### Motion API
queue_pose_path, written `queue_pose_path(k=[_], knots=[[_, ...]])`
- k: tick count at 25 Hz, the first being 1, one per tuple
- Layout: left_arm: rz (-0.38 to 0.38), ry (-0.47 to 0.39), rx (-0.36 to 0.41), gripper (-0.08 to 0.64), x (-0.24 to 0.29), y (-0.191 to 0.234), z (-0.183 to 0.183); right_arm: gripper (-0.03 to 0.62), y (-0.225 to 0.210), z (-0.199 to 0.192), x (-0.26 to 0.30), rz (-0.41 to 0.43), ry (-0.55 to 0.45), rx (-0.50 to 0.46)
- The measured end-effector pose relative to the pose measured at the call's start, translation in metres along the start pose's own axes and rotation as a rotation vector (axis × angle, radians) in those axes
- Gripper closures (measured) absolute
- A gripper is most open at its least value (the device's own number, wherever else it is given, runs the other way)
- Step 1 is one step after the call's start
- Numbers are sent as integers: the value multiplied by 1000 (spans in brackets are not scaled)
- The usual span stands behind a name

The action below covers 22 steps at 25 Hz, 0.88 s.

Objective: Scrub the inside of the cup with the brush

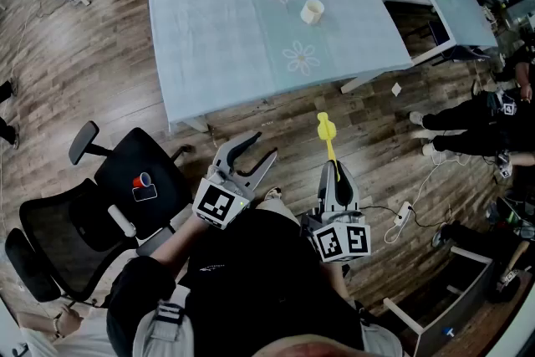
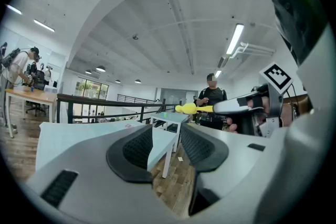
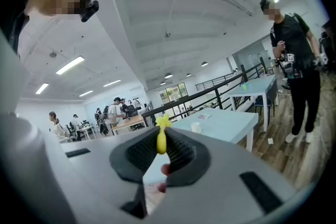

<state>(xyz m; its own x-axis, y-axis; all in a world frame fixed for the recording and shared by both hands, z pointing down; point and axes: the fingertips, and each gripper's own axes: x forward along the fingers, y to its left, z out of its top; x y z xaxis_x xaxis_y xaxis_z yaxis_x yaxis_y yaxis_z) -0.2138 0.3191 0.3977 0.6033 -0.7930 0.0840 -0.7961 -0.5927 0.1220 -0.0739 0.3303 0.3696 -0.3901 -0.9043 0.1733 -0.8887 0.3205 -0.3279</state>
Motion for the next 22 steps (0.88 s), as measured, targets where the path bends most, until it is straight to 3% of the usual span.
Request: queue_pose_path(k=[6,12,22], knots=[[50,2,-24,382,-8,-23,-2,554,-5,8,-29,38,-18,-27],[20,-27,-25,382,-1,-71,6,554,-22,13,-51,50,-48,-12],[11,-20,-53,382,8,-113,-3,554,-46,14,-94,50,-53,-14]])
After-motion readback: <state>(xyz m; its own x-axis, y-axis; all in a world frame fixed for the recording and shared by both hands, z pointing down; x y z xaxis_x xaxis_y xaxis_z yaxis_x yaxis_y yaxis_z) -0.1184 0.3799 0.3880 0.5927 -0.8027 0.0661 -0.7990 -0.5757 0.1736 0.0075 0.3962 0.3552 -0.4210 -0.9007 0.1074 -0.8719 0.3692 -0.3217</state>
